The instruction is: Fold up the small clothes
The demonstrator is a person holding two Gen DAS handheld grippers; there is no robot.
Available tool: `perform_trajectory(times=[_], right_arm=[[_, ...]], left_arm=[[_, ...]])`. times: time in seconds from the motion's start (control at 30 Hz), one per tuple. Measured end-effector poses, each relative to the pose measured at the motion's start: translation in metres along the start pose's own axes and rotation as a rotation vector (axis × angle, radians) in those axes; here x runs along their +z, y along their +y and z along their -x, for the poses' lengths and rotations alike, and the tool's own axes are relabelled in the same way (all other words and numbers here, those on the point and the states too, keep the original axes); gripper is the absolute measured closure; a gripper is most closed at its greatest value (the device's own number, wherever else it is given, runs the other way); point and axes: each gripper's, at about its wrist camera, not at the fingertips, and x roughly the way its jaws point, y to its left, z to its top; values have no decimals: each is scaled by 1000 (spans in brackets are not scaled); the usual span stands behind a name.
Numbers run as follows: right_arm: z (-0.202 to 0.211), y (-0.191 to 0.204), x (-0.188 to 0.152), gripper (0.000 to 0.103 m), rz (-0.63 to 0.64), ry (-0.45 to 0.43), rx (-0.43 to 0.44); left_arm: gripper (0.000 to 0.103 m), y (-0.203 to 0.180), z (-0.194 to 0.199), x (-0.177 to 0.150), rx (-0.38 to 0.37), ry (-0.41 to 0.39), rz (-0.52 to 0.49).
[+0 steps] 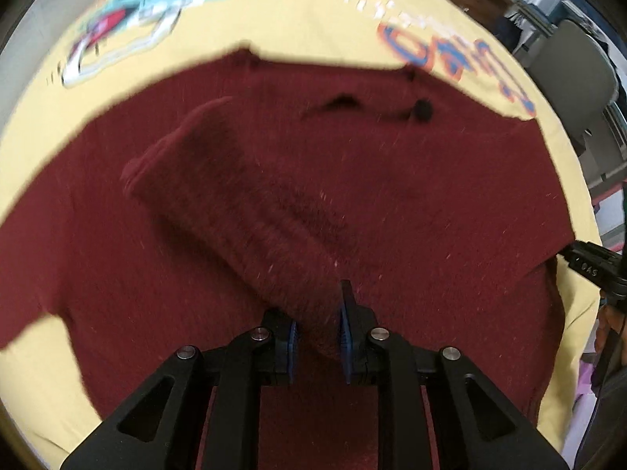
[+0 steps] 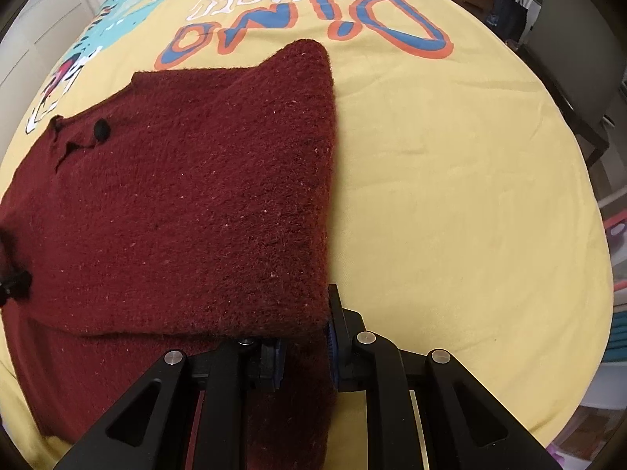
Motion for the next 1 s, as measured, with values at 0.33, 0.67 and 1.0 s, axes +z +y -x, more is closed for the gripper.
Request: perform_trajectory(times=[0.33, 0.67, 1.0], right_arm=[[3, -1, -2, 83, -18, 25, 5], [28, 3, -10, 52, 20, -1, -33], [26, -11, -18, 52, 4, 37, -51]], left_arm=[[18, 50, 20, 4, 18, -6, 92], [1, 104, 28, 25, -37, -2, 198], [3, 84, -28, 37, -23, 107, 136]])
